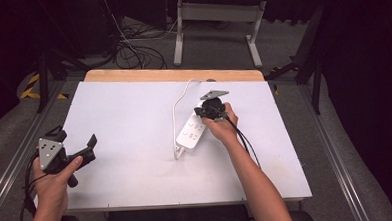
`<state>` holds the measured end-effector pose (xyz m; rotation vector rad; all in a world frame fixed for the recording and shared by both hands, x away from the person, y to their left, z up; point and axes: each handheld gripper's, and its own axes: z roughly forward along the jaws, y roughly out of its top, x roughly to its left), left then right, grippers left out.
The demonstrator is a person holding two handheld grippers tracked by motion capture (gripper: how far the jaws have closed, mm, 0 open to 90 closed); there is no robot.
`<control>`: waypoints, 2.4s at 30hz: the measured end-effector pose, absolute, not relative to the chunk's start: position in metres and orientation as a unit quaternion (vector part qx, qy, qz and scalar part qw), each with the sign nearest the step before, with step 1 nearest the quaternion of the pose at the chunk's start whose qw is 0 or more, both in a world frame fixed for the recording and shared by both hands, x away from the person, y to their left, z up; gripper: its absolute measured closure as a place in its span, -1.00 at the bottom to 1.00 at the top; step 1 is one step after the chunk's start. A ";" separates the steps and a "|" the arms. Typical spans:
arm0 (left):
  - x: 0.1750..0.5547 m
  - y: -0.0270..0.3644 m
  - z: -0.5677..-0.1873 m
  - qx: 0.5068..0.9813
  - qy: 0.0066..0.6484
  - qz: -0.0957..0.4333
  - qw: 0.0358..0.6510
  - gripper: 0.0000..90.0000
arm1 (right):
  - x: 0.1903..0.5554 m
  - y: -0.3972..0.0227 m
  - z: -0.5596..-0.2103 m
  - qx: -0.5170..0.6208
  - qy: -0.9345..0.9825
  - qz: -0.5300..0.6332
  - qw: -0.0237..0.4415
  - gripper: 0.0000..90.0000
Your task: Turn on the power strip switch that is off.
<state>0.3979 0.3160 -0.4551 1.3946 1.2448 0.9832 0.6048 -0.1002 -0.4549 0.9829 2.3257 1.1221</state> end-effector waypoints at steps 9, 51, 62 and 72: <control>0.398 0.316 -0.455 0.577 0.514 0.401 0.492 -0.86 | 0.609 -0.100 -0.460 0.366 0.826 0.391 0.174 1.00; 0.399 0.314 -0.456 0.581 0.515 0.393 0.493 -0.85 | 0.606 -0.081 -0.456 0.382 0.837 0.334 0.203 1.00; 0.398 0.315 -0.457 0.578 0.518 0.392 0.493 -0.85 | 0.605 -0.080 -0.456 0.385 0.836 0.332 0.207 1.00; 0.400 0.315 -0.457 0.583 0.518 0.390 0.489 -0.84 | 0.607 -0.080 -0.455 0.384 0.839 0.328 0.203 1.00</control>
